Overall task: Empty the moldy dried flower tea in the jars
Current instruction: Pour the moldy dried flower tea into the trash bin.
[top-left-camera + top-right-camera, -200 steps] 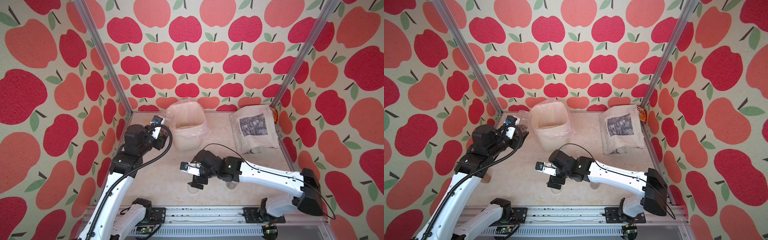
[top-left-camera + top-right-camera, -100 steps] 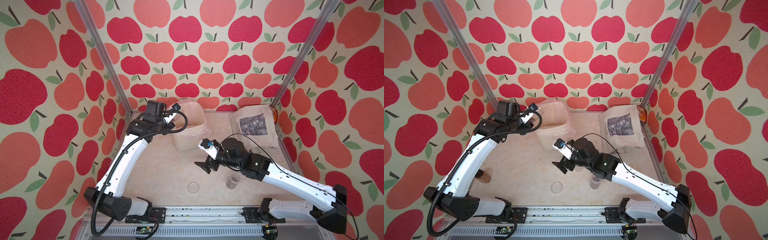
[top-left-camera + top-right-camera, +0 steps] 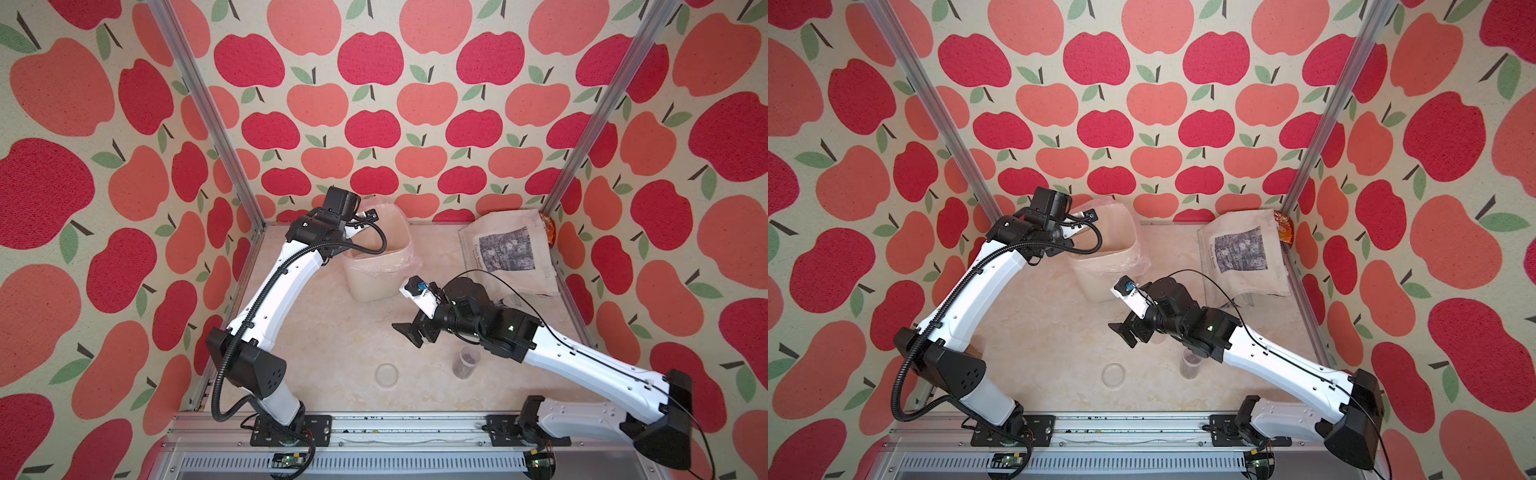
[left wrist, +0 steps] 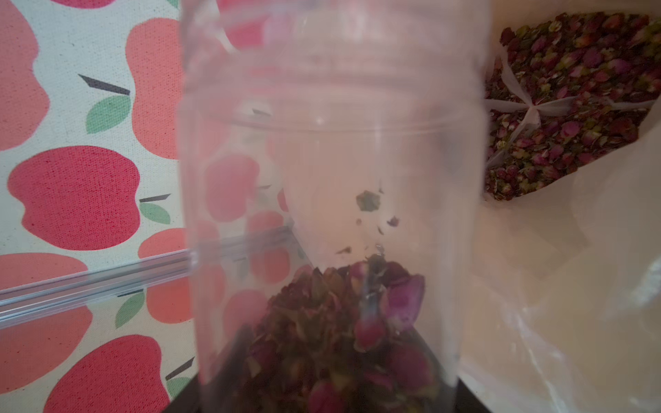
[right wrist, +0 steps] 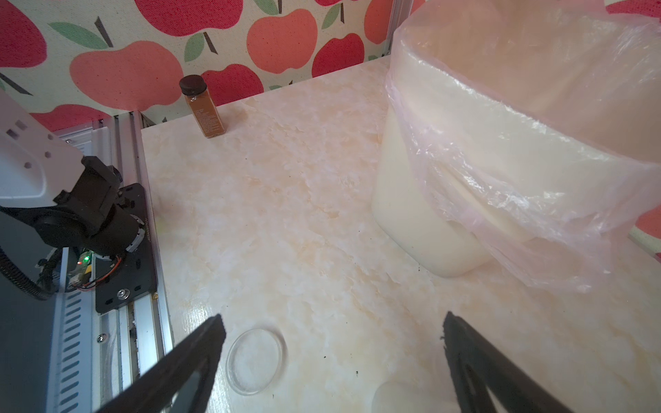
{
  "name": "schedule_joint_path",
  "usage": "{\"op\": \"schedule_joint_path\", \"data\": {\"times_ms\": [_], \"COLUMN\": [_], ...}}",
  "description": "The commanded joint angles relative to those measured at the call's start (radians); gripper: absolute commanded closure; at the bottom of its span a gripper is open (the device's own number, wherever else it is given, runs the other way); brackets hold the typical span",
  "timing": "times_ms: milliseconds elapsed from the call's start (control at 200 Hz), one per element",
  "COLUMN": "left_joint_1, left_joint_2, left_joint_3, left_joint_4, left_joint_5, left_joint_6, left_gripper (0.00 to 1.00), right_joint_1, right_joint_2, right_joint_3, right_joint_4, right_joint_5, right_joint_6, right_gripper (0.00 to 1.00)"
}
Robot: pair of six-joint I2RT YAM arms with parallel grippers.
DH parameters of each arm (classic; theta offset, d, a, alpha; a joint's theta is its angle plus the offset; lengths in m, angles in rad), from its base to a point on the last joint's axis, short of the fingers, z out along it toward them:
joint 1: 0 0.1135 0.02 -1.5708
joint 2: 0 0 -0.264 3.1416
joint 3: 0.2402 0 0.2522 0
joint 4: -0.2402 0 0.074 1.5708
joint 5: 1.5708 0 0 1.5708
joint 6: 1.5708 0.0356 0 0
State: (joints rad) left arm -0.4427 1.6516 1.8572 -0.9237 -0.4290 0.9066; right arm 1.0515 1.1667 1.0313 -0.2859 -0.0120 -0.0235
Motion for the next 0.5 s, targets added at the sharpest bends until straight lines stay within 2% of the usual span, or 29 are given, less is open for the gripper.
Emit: {"op": "schedule_joint_path", "data": {"times_ms": [0,495], "left_joint_1": [-0.011,-0.077], "left_joint_2": [0.017,0.027], "left_joint_3": [0.033,-0.035], "left_joint_4": [0.030,0.259], "left_joint_5": [-0.099,-0.218], "left_joint_6": [0.095,0.413], "left_gripper": [1.00,1.00], "right_joint_1": [-0.011,-0.062], "right_joint_2": [-0.037,-0.082], "right_joint_3": [-0.017,-0.064], "right_joint_4": [-0.001,0.024], "right_joint_5": [0.008,-0.005], "right_joint_6": [0.020,0.065], "right_gripper": [0.01,0.01]}}
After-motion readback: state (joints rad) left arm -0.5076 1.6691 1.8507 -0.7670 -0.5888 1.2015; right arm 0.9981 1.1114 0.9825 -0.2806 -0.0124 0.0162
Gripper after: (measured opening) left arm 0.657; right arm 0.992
